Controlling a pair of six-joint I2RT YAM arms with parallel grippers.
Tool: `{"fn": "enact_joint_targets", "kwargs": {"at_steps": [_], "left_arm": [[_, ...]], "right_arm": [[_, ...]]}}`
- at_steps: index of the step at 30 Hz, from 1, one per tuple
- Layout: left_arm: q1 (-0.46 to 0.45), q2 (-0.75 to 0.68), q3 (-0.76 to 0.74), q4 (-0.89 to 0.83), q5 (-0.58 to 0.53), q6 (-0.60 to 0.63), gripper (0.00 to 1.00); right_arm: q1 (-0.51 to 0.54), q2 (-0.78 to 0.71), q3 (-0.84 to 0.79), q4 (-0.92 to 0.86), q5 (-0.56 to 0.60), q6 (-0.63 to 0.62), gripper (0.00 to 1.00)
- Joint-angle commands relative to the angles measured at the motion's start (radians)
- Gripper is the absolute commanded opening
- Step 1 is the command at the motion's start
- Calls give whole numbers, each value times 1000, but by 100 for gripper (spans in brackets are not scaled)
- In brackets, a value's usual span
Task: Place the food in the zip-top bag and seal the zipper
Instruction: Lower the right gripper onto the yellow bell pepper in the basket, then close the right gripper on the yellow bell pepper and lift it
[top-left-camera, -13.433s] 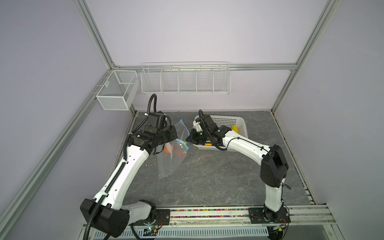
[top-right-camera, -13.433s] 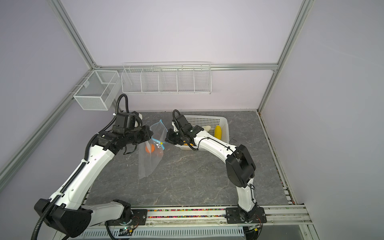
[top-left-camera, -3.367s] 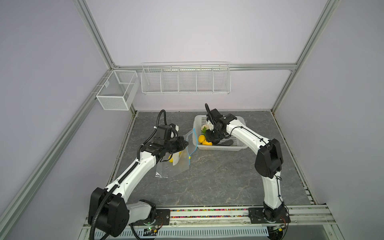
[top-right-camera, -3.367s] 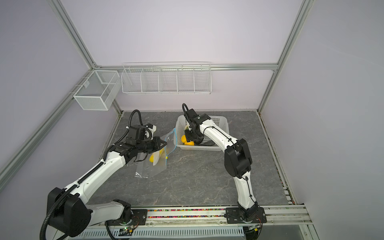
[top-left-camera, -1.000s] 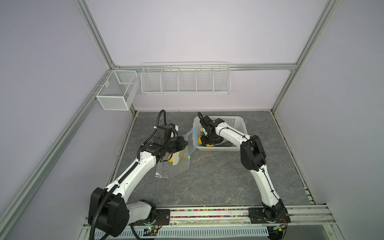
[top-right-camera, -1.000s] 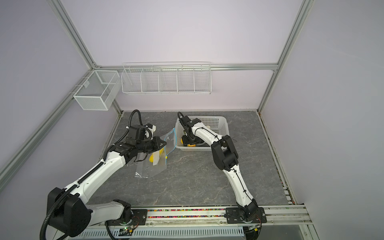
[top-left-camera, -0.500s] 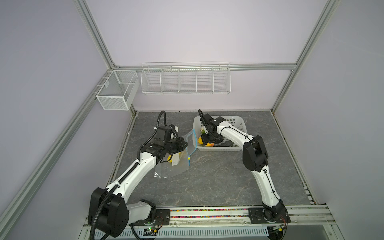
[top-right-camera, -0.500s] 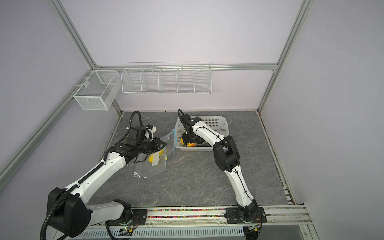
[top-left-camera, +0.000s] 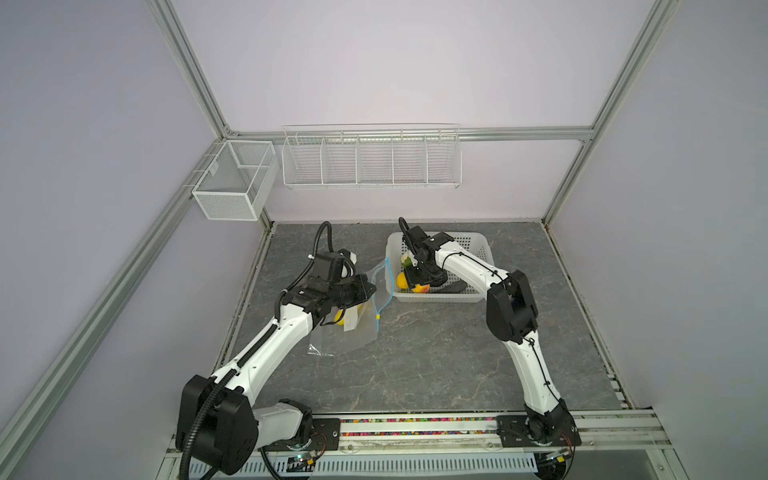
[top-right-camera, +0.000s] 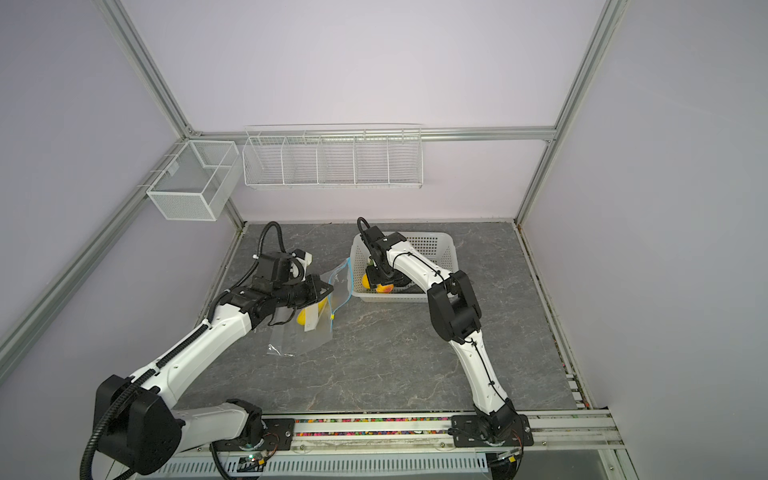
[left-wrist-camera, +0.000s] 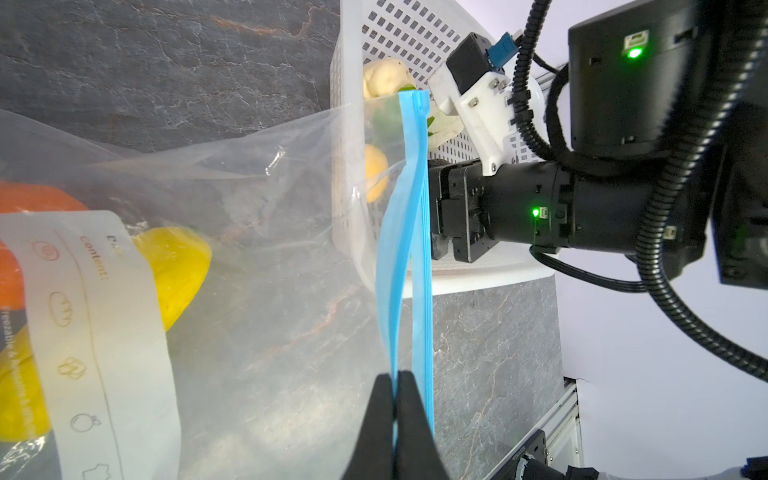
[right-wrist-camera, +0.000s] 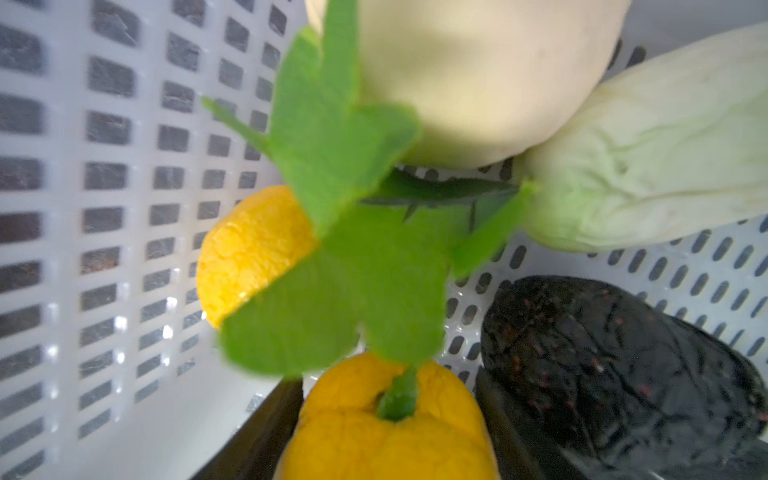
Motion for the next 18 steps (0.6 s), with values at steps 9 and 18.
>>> {"fn": "enact_joint_targets", "kwargs": {"at_steps": [9, 18], "left_arm": [[-2, -18, -8, 19, 4, -2, 0], [-2, -19, -3, 25, 5, -4, 0]], "right_arm": [[-23, -83, 2, -15, -2, 13, 62], [-32, -134, -22, -6, -8, 17, 62]]}}
